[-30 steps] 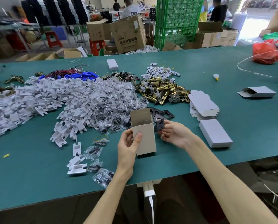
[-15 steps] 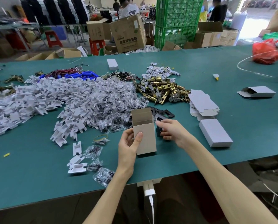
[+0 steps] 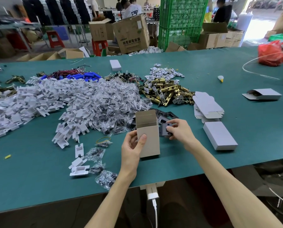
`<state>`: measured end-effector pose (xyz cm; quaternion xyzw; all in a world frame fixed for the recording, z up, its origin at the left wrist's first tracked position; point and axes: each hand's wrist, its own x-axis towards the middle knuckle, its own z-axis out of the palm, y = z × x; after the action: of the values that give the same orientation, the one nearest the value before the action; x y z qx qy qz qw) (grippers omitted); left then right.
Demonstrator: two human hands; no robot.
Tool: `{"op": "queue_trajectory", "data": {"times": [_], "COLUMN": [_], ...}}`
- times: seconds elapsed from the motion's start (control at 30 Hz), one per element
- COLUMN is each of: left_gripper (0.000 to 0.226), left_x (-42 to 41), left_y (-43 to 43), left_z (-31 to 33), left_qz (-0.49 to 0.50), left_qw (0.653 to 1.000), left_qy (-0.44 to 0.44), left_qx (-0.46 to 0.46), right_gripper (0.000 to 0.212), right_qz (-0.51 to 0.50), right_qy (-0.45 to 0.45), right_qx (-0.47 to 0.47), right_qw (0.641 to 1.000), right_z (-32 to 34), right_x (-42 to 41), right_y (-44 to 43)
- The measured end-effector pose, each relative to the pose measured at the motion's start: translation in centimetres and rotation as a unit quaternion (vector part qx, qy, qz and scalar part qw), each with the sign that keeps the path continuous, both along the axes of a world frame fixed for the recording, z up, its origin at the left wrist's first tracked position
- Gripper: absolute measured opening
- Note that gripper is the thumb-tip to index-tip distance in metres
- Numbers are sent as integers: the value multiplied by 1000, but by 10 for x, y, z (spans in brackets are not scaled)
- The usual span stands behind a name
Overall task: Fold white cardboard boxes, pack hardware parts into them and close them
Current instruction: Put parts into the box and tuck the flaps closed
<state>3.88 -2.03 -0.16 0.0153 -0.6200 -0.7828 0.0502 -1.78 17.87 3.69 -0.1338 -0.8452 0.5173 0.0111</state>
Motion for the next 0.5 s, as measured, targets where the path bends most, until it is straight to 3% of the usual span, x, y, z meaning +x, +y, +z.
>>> {"op": "queue_trajectory", "data": {"times": [0.17,0.33,0.43,0.5], "left_gripper": [46,41,40,44], "left_x": [0,0,0,-1], "left_y": [0,-1,-1,0], "left_z": [0,-2,-2,-2], "left_qz": [-3,-5,-6,-4], "left_qw": [1000,1000,1000,1000], "left_qy": [-3,0,4,4], "left_qx": [-1,1,7,10], "right_gripper": [26,31,23,20], "right_qz": [10,9,-17,-34], "right_qy": [2,17,-9,-26], "right_qx": [74,14,-150,-293], "right_qw": [997,1000,989,955], "right_z": [2,6,11,18], "right_x": [4,9,9,9], "right_y": [5,4,3,2]}}
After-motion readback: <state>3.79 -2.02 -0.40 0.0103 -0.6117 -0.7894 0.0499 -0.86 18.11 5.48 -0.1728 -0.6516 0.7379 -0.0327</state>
